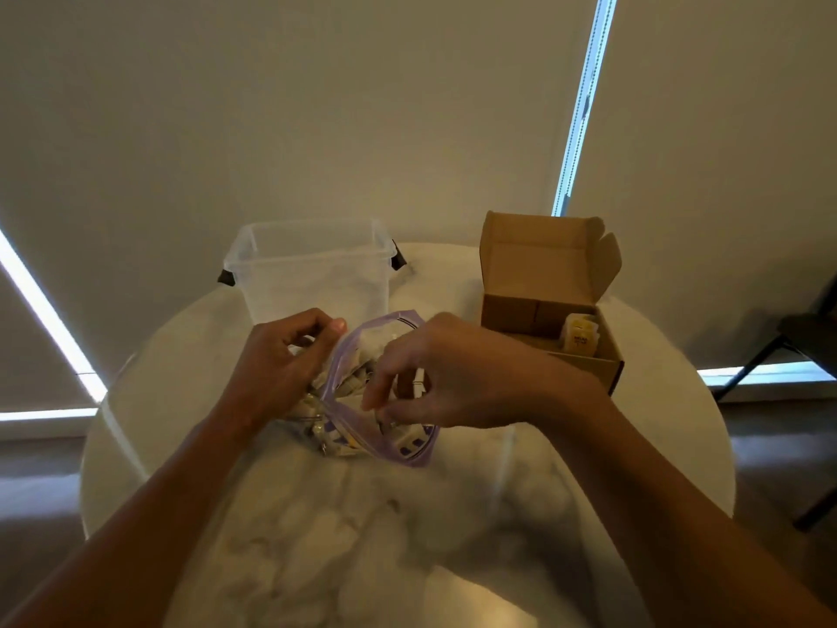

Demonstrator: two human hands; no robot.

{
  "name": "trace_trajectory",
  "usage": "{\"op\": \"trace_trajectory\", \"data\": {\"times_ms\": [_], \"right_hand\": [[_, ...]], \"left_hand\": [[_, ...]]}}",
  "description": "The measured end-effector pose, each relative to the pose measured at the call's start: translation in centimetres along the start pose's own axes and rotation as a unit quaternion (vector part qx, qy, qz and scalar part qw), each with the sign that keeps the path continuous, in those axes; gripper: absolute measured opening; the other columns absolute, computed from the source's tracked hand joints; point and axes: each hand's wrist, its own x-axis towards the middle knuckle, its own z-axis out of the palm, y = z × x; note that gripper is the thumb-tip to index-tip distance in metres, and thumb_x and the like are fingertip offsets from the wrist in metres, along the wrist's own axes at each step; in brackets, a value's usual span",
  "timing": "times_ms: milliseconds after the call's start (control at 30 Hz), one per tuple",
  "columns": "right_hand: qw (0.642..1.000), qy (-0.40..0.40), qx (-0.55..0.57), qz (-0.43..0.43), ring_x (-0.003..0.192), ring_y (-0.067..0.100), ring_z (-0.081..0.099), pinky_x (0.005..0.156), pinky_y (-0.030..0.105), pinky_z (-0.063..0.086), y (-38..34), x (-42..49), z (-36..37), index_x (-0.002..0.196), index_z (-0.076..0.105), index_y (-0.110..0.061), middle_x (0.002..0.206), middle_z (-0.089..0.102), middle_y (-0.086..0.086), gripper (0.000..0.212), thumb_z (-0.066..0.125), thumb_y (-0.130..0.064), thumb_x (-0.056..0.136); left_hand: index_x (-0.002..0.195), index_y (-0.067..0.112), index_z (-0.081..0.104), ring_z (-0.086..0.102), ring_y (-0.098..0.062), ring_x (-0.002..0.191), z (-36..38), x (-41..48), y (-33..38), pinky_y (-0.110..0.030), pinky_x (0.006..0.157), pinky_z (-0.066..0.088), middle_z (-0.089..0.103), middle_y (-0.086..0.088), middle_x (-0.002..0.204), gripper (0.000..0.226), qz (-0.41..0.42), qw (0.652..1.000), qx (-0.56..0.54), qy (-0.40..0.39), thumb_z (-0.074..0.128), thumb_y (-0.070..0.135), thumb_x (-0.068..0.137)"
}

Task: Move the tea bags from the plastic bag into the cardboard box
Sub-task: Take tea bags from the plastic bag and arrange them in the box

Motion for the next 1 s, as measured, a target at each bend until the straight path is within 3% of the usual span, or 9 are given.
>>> {"op": "trace_trajectory", "data": {"times_ms": [100, 233, 433, 500, 600, 733, 833, 1000], "right_hand": [[0.996, -0.011, -0.083, -0.016, 0.084, -0.003, 0.059, 0.072, 0.010, 0.042, -0.3, 1.4, 1.6, 0.114, 0.080, -0.025, 0.111, 0.070, -0.013, 0.020, 0.077, -0.022, 0.094], [0.996, 0.017, -0.081, 0.018, 0.106, 0.012, 0.059, 0.082, 0.024, 0.053, -0.5, 1.4, 3.6, 0.126, 0.074, -0.022, 0.127, 0.061, -0.005, 0.036, 0.080, -0.023, 0.090], [0.993, 0.021, -0.105, 0.040, 0.099, 0.017, 0.058, 0.078, 0.031, 0.050, 0.3, 1.4, 4.7, 0.122, 0.075, -0.022, 0.118, 0.060, -0.001, 0.039, 0.081, -0.023, 0.084], [0.994, 0.026, -0.102, 0.037, 0.096, 0.014, 0.057, 0.075, 0.026, 0.047, 0.6, 1.3, 4.8, 0.121, 0.076, -0.022, 0.116, 0.062, -0.002, 0.037, 0.080, -0.019, 0.085], [0.997, 0.067, -0.041, 0.027, 0.088, 0.004, 0.057, 0.073, 0.013, 0.043, 1.0, 0.7, 4.1, 0.120, 0.078, -0.021, 0.112, 0.072, -0.006, 0.026, 0.078, -0.030, 0.095], [0.984, 0.135, 0.093, 0.072, 0.095, 0.003, 0.072, 0.079, 0.024, 0.063, 1.8, -1.1, 2.9, 0.127, 0.074, -0.027, 0.113, 0.077, -0.009, 0.031, 0.074, -0.039, 0.098], [0.964, 0.159, 0.184, 0.104, 0.097, 0.008, 0.076, 0.082, 0.036, 0.066, 2.0, -2.0, 2.0, 0.131, 0.062, -0.030, 0.112, 0.079, -0.008, 0.033, 0.073, -0.035, 0.100], [0.947, 0.161, 0.254, 0.109, 0.087, 0.018, 0.079, 0.066, 0.026, 0.062, 2.0, -2.6, 1.0, 0.125, 0.059, -0.032, 0.104, 0.081, -0.002, 0.028, 0.071, -0.025, 0.102]], "left_hand": [[0.082, 0.023, 0.073, 0.060, -0.001, 0.072, -0.1, 0.0, 0.1, -0.010, 0.074, 0.046, 0.072, 0.010, 0.078, 0.029, 0.003, 1.000, -0.007, 0.002, 0.067, 0.021, 0.111], [0.088, 0.019, 0.077, 0.066, -0.005, 0.077, -0.1, -0.1, -0.3, -0.015, 0.077, 0.050, 0.077, 0.006, 0.084, 0.027, 0.002, 1.000, -0.004, -0.006, 0.067, 0.025, 0.111], [0.090, 0.016, 0.076, 0.070, -0.015, 0.078, 0.0, 0.0, -0.7, -0.019, 0.074, 0.050, 0.075, 0.000, 0.082, 0.031, 0.005, 1.000, 0.009, -0.009, 0.065, 0.036, 0.111], [0.090, 0.017, 0.076, 0.069, -0.014, 0.077, 0.0, -0.1, -0.8, -0.017, 0.073, 0.049, 0.075, 0.001, 0.082, 0.029, 0.002, 1.000, 0.008, -0.007, 0.065, 0.035, 0.111], [0.090, 0.021, 0.077, 0.068, -0.008, 0.077, 0.0, -0.1, -0.5, -0.015, 0.073, 0.050, 0.077, 0.006, 0.084, 0.028, -0.001, 1.000, 0.002, -0.005, 0.066, 0.033, 0.111], [0.091, 0.019, 0.079, 0.067, -0.006, 0.077, 0.1, -0.1, -0.3, -0.013, 0.074, 0.050, 0.077, 0.006, 0.085, 0.026, -0.016, 1.000, -0.003, -0.004, 0.067, 0.030, 0.111], [0.090, 0.019, 0.079, 0.065, -0.002, 0.076, 0.2, -0.1, -0.2, -0.011, 0.073, 0.048, 0.077, 0.006, 0.084, 0.025, -0.019, 1.000, -0.006, -0.001, 0.067, 0.029, 0.110], [0.090, 0.018, 0.079, 0.066, -0.005, 0.077, 0.1, -0.1, -0.4, -0.011, 0.073, 0.049, 0.077, 0.005, 0.085, 0.026, -0.014, 1.000, 0.001, 0.002, 0.067, 0.031, 0.110]]}}
